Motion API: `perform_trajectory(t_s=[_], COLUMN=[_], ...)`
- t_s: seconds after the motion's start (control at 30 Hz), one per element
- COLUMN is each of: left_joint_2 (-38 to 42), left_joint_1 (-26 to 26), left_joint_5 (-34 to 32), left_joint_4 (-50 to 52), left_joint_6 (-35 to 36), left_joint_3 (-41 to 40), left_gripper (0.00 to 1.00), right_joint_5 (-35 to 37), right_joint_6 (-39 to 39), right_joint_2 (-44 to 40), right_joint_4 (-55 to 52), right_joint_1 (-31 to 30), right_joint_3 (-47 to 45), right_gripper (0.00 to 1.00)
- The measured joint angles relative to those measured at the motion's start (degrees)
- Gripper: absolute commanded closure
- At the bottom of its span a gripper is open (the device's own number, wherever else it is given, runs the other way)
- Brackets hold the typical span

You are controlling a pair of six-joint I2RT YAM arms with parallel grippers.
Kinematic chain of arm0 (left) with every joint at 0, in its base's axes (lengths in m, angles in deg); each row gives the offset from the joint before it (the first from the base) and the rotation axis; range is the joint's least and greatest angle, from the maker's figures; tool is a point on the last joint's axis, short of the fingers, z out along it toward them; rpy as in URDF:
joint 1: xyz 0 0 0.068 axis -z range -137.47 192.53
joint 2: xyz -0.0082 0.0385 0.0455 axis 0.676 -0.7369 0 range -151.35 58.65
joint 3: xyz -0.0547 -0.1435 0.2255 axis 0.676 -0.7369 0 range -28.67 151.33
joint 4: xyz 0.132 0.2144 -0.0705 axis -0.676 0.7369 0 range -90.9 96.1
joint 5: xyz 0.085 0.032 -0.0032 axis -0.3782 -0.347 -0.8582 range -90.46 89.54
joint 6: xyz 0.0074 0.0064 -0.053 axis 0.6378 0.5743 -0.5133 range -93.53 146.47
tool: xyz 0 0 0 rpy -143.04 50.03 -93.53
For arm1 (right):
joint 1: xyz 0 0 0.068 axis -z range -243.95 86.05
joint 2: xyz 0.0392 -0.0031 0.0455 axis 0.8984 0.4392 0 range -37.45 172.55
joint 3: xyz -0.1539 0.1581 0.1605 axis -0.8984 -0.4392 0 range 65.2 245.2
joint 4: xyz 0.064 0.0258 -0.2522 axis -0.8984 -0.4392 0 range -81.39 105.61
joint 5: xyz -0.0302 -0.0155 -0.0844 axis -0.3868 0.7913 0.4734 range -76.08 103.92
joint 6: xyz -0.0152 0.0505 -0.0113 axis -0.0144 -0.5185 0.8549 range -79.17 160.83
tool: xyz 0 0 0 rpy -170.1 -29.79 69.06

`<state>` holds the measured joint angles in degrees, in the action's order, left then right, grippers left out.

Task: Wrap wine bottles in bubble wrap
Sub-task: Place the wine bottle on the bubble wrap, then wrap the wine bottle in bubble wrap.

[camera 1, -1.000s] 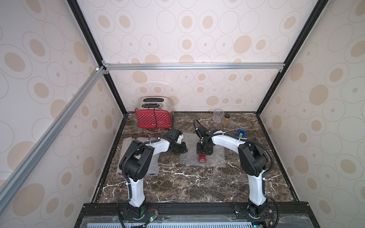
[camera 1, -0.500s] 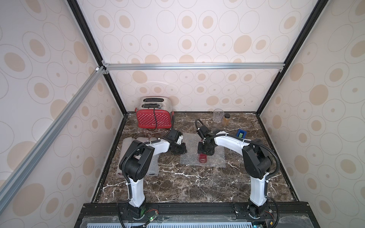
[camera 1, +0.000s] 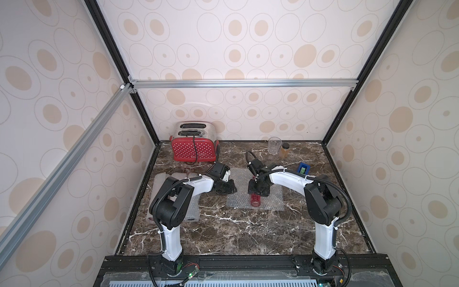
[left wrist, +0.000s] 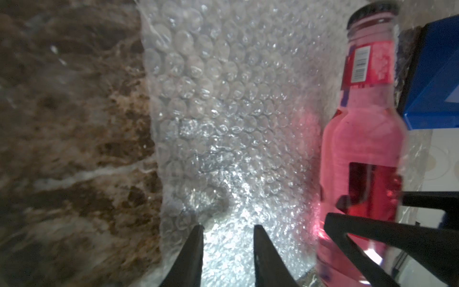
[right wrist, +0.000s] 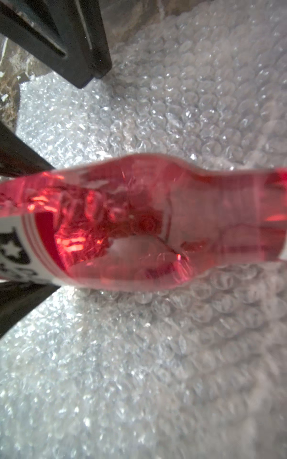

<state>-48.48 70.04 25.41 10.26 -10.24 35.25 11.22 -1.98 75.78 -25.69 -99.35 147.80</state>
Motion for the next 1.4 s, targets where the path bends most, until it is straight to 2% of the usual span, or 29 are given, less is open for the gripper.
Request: perform_trajectory(t_s=[0.1, 0.13, 0.3, 0.4, 0.57, 0.67, 0.93, 1.17, 1.4], left_joint_2=[1.1, 1.6, 2.6, 2.4, -0.2, -2.1, -5.2, -6.2, -7.2], left_joint_1=[0.3, 0.5, 1.8, 2.7, 4.3, 5.5, 7.2, 7.2, 7.2], left_joint_5=[1.0, 1.3, 3.0, 4.0, 5.3, 5.7, 5.8, 5.6, 6.1], left_joint_4=[0.6, 0.8, 1.3, 1.6, 2.5, 3.3, 4.8, 4.8, 4.3], left_joint_6=[-0.4, -0.4, -0.4, -0.4, -0.4, -0.4, -0.4, -0.3, 0.1], left_joint_3=[1.9, 2.6, 6.8, 8.5, 11.3, 12.4, 12.5, 12.5, 12.5], left_gripper=[0.45, 0.44, 0.44, 0.44, 0.38, 0.38, 0.43, 0.49, 0.54], right_joint_5=[0.2, 0.2, 0.4, 0.2, -1.9, -3.1, -7.6, -10.7, -18.9], right_joint_6=[0.6, 0.7, 1.6, 2.2, 4.3, 5.4, 8.3, 10.1, 11.5], right_joint_2=[-0.7, -1.2, -4.5, -9.3, -19.9, -22.4, -22.7, -20.7, -17.5], right_joint_4=[-0.1, -0.2, -1.1, -0.7, 2.3, 4.3, 9.2, 15.0, 23.4], right_joint_1=[0.0, 0.0, 0.5, 2.3, 10.2, 14.8, 21.2, 23.0, 23.0], right_joint_3=[0.2, 0.2, 0.1, -1.8, -10.6, -16.2, -28.7, -30.9, -31.0], right_gripper=[0.27, 0.22, 0.22, 0.23, 0.23, 0.24, 0.27, 0.29, 0.33])
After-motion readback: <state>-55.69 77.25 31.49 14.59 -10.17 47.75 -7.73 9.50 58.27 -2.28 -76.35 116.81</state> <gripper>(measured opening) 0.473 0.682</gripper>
